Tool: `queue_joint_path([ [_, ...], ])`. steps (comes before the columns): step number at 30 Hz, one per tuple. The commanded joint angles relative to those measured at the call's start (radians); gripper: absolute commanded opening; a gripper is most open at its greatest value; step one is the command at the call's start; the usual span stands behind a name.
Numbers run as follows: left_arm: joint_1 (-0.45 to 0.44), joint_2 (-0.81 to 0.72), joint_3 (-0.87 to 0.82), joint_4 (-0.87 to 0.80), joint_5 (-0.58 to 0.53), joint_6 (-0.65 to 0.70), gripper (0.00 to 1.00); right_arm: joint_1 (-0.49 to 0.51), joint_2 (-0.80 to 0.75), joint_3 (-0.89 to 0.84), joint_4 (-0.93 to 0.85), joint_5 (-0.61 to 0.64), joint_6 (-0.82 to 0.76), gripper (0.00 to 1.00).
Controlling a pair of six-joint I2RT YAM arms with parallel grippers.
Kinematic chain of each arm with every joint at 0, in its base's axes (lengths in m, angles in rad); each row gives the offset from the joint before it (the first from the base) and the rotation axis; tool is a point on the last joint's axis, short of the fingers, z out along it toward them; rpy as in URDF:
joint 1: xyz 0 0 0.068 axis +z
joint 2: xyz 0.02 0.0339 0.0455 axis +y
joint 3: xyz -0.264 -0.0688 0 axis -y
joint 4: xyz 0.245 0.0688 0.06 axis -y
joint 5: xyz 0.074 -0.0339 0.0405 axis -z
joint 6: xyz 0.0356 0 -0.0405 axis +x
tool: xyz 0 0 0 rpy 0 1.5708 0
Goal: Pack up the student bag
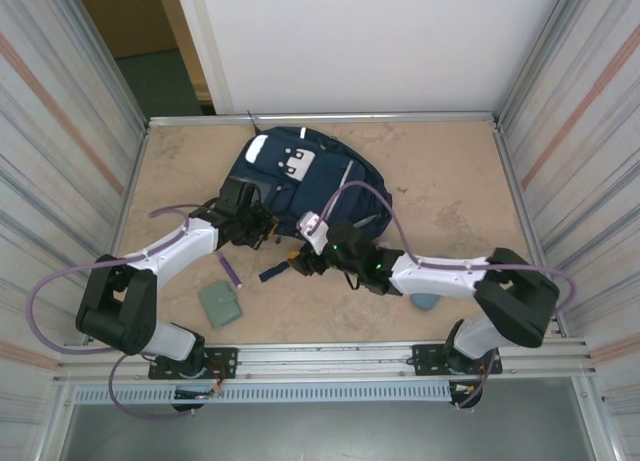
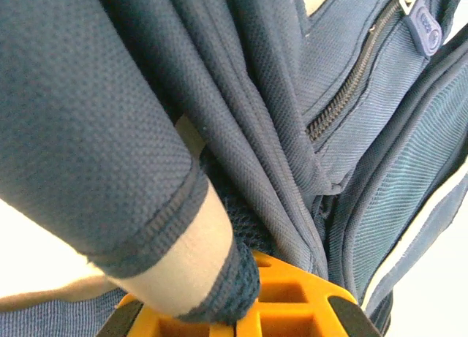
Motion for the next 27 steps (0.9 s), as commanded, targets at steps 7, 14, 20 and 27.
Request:
queue_joint_path([
  [7,-0.026,-0.072,-0.006,0.052,0.096,-0.117,0.00,0.020,0.275,-0.042,0.539,0.025,-0.084,0.73],
  [14,-0.029,-0.114,-0.033,0.066,0.087,-0.126,0.00,0.017,0.487,-0.043,0.921,0.145,-0.153,0.72],
  [20,-0.035,-0.145,-0.058,0.066,0.071,-0.137,0.00,0.019,0.545,0.016,0.971,0.211,-0.101,0.60],
  [27,-0.043,-0.167,-0.093,0.097,0.067,-0.173,0.00,0.034,0.577,0.083,0.938,0.309,0.002,0.41],
])
